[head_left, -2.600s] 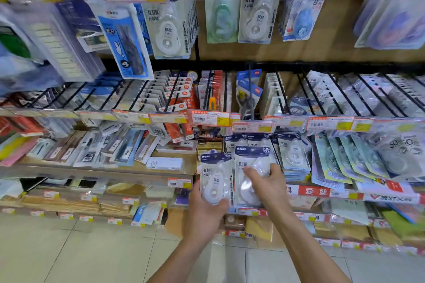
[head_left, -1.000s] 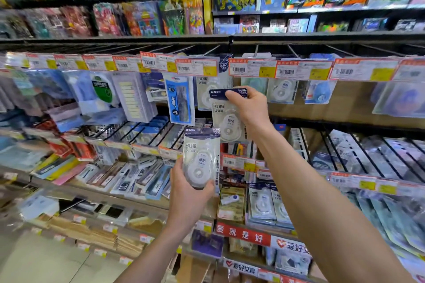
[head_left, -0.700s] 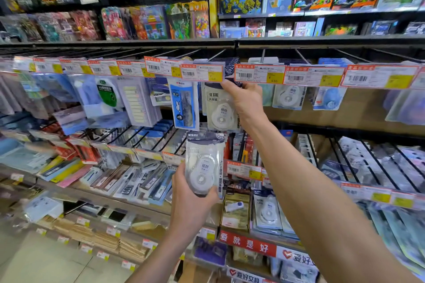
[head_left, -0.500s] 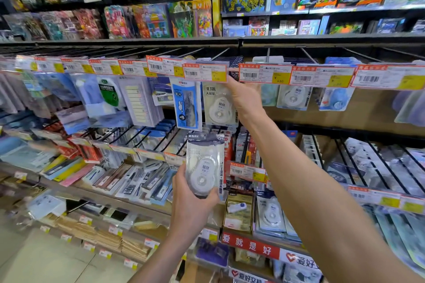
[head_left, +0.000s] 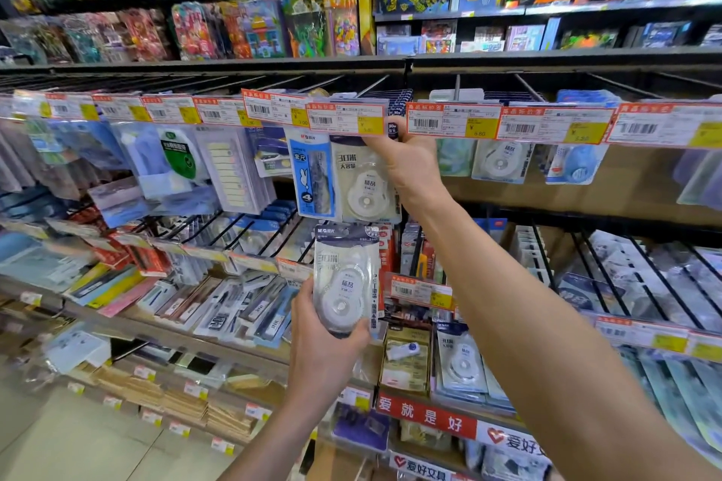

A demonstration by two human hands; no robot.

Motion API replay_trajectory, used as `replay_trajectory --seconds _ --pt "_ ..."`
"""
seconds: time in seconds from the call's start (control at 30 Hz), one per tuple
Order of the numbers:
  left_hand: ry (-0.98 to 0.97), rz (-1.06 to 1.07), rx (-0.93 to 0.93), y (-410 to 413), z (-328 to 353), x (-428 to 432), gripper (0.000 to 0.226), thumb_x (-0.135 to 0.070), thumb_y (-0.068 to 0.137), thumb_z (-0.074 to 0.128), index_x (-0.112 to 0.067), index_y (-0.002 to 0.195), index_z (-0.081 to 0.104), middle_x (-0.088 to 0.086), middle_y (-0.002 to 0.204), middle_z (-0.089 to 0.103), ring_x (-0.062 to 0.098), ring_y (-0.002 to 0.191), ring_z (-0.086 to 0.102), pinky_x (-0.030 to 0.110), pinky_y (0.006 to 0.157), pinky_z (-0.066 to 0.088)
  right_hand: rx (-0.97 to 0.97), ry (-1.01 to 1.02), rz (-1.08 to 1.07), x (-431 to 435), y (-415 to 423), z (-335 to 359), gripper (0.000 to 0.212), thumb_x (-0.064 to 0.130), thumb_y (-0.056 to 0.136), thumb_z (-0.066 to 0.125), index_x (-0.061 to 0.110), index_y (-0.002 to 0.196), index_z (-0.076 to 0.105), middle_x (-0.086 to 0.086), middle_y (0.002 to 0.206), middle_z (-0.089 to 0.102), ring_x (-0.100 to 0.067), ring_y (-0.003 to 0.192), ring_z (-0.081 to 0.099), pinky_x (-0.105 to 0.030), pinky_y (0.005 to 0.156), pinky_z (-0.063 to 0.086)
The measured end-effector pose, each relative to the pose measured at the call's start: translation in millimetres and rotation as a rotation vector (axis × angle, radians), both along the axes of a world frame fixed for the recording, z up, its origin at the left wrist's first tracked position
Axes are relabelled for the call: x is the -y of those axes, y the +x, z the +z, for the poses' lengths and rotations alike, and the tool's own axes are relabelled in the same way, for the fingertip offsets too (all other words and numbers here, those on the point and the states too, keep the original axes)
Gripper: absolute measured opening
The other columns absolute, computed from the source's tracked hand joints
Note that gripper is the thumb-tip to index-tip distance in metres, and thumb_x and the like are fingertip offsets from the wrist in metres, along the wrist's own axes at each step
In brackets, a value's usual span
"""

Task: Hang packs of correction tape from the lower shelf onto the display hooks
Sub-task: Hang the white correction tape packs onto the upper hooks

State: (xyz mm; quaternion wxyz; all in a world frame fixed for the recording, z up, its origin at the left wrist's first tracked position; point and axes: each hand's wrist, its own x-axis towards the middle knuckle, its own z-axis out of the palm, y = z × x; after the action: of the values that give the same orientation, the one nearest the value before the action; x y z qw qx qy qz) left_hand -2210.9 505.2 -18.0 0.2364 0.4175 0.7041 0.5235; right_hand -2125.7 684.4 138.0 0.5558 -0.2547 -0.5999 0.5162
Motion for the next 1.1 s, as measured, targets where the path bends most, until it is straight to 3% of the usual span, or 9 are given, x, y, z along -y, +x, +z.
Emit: replay_trajectory --seconds 0.1,0.2,0.27,0.37,0.43,0.63,0.77,0.9,1.1 --pt "-0.006 0.006 0.006 -1 -3 0 0.099 -0.031 0.075 0.085 -0.038 0.15 0.02 -0.009 0.139 0.04 0.012 0.124 0.049 0.03 0.101 0.047 0.021 0.037 -0.034 -2 -2 5 0.026 0.026 0.086 0.082 0.038 0.065 0.074 0.009 0.085 0.076 -0.008 0.084 0.069 -0.033 0.092 0.055" --pt "-0.02 0.011 0.02 -1 -5 0 0.097 -0.037 0.071 0.084 -0.045 0.146 0.022 -0.009 0.139 0.043 0.016 0.125 0.052 0.042 0.104 0.05 -0.027 0.026 -0.037 -7 -6 5 0.018 0.015 0.087 0.081 0.026 0.075 0.073 0.006 0.083 0.073 -0.007 0.08 0.065 -0.029 0.086 0.054" --pt "-0.014 0.009 0.028 -2 -6 0 0.097 -0.04 0.07 0.084 -0.046 0.145 0.023 -0.008 0.139 0.043 0.016 0.125 0.052 0.044 0.104 0.051 -0.042 0.005 -0.046 -10 -9 2 0.014 0.012 0.085 0.082 0.022 0.08 0.073 0.006 0.085 0.075 -0.008 0.084 0.071 -0.035 0.093 0.057" --pt "-0.01 0.004 0.028 -3 -6 0 0.097 -0.039 0.072 0.084 -0.046 0.146 0.022 -0.008 0.141 0.041 0.016 0.127 0.051 0.044 0.104 0.05 -0.038 0.008 -0.047 -13 -14 -1 0.011 0.022 0.081 0.086 0.017 0.085 0.077 0.001 0.091 0.077 -0.027 0.1 0.074 -0.052 0.105 0.052" --pt "-0.013 0.006 0.021 -3 -7 0 0.098 -0.038 0.072 0.084 -0.045 0.147 0.021 -0.008 0.142 0.041 0.017 0.127 0.05 0.044 0.105 0.05 -0.04 0.015 -0.045 -14 -15 -1 0.012 0.021 0.082 0.085 0.015 0.088 0.076 0.004 0.092 0.077 -0.03 0.104 0.072 -0.053 0.105 0.051" --pt "-0.003 0.0 0.017 -3 -7 1 0.098 -0.031 0.075 0.085 -0.042 0.149 0.021 -0.007 0.141 0.04 0.016 0.127 0.05 0.04 0.105 0.049 0.016 -0.008 -0.034 -15 -15 -1 0.01 0.019 0.092 0.076 0.025 0.09 0.069 0.004 0.096 0.076 -0.013 0.097 0.072 -0.035 0.098 0.057" --pt "-0.001 -0.001 0.023 -3 -6 2 0.098 -0.032 0.075 0.085 -0.043 0.148 0.021 -0.007 0.14 0.041 0.015 0.125 0.051 0.04 0.105 0.05 0.033 0.004 -0.143 -20 -17 -3 0.013 0.025 0.09 0.078 0.017 0.085 0.07 -0.003 0.088 0.074 -0.012 0.087 0.068 -0.037 0.093 0.054" --pt "0.003 -0.003 0.018 -2 -3 1 0.099 -0.031 0.075 0.084 -0.041 0.149 0.02 -0.009 0.138 0.04 0.015 0.124 0.051 0.04 0.105 0.049 0.106 -0.02 -0.273 -29 -24 -4 0.044 0.053 0.078 0.08 0.02 0.104 0.071 0.004 0.101 0.075 -0.016 0.102 0.07 -0.046 0.1 0.054" --pt "0.025 -0.018 0.003 -1 1 -3 0.095 -0.033 0.073 0.085 -0.045 0.145 0.022 -0.01 0.135 0.043 0.013 0.122 0.053 0.039 0.103 0.051 0.138 -0.041 -0.377 -42 -20 1 0.044 0.044 0.08 0.076 0.003 0.09 0.061 -0.006 0.077 0.057 -0.016 0.073 0.051 -0.043 0.077 0.05"
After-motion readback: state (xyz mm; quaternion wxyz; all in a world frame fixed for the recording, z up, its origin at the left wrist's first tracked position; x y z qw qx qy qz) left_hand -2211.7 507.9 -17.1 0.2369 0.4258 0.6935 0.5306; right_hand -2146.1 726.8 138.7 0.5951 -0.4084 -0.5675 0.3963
